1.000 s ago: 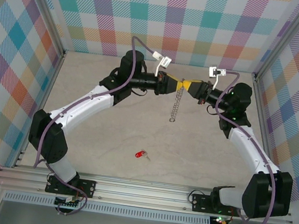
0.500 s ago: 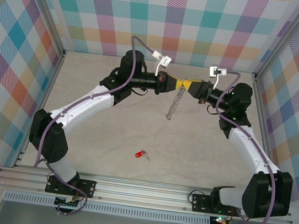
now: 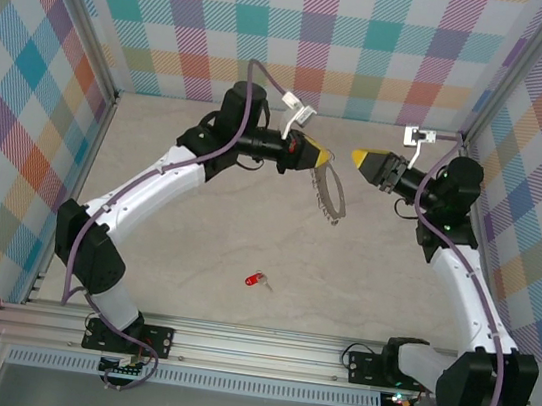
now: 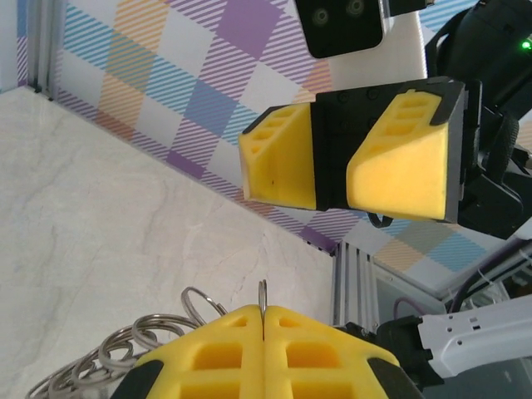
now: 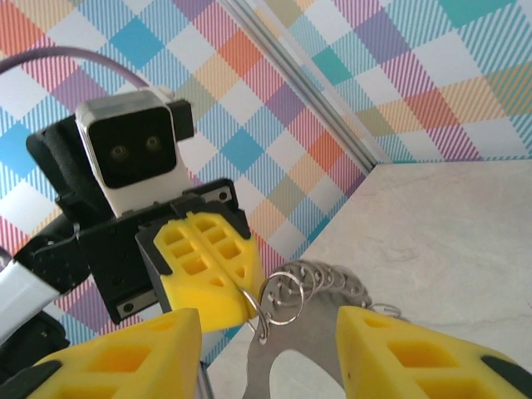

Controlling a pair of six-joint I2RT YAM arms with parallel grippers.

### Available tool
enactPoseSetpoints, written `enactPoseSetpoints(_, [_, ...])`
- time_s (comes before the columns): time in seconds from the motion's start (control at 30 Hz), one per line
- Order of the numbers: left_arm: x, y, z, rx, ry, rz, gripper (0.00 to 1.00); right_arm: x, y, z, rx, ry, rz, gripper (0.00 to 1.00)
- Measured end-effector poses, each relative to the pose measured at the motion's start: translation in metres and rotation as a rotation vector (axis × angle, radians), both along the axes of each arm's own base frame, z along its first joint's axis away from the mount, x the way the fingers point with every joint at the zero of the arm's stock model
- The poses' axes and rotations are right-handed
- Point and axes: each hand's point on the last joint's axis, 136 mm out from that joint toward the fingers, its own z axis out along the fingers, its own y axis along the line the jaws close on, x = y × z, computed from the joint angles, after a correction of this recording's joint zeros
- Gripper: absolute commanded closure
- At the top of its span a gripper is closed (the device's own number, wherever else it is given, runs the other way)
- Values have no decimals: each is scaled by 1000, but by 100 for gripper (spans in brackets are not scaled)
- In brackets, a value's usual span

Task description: Put the keys on the keyring

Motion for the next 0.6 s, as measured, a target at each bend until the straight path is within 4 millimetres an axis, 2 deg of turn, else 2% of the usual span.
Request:
enactPoseSetpoints(0.27, [-10,-2,5,37,-13,-84,100,-11,5,4,-1,-28,71,57])
enactPoseSetpoints(0.43, [-12,-5,-2,47,10,-116,100,-15,13,2,-1,-38,115,58])
enactPoseSetpoints(0.6, [-12,-7,-7,54,30,-130,100,-15,23,-5,-3,-14,153,63])
